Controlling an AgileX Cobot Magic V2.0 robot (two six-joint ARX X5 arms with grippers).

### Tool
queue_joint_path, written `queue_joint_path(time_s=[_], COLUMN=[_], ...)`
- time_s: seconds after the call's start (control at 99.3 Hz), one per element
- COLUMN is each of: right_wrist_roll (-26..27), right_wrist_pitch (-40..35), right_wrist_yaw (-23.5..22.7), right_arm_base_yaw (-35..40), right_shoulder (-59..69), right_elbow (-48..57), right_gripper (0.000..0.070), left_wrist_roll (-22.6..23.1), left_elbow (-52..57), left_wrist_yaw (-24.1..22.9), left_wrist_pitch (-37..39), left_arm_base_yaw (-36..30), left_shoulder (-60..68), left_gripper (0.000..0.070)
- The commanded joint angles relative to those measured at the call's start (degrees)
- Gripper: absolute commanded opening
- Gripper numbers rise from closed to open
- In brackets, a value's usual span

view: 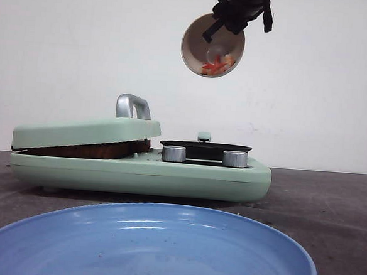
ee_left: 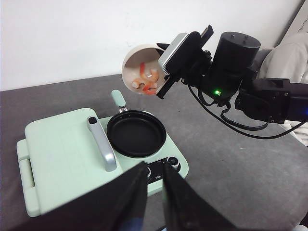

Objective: Make breakfast with bread and shrimp
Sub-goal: 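Tilt the bowl over the frying pan with the right gripper to pour shrimp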

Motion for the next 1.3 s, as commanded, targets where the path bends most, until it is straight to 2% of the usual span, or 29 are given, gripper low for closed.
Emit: queue_joint_path(time_s=[0.0,0.856,1.288], right_wrist_roll=[-3.98,-19.12,-20.24], right_wrist_pitch=[1.64,11.96,13.55], right_wrist_yaw=[0.20,-0.26,-0.11], right_arm_base_yaw=[0.52,1.79,2.16], right_shoulder=[1.29,1.27,1.27], right_elbow=[1.27,1.27,1.27], right_gripper=[0.0006,0.0006,0.0006], left_wrist_roll=[0.68,0.68,0.68], left_elbow=[1.20,1.22,1.20], left_wrist_yaw=[-0.11,-0.11,-0.11], left_wrist_pitch=[0.31,-0.09,-0.92], left_arm_base_yaw=[-0.31,-0.31,-0.31], left_shoulder=[0.20,0.09,0.09], left_gripper=[0.0000,0.0000,0.0000])
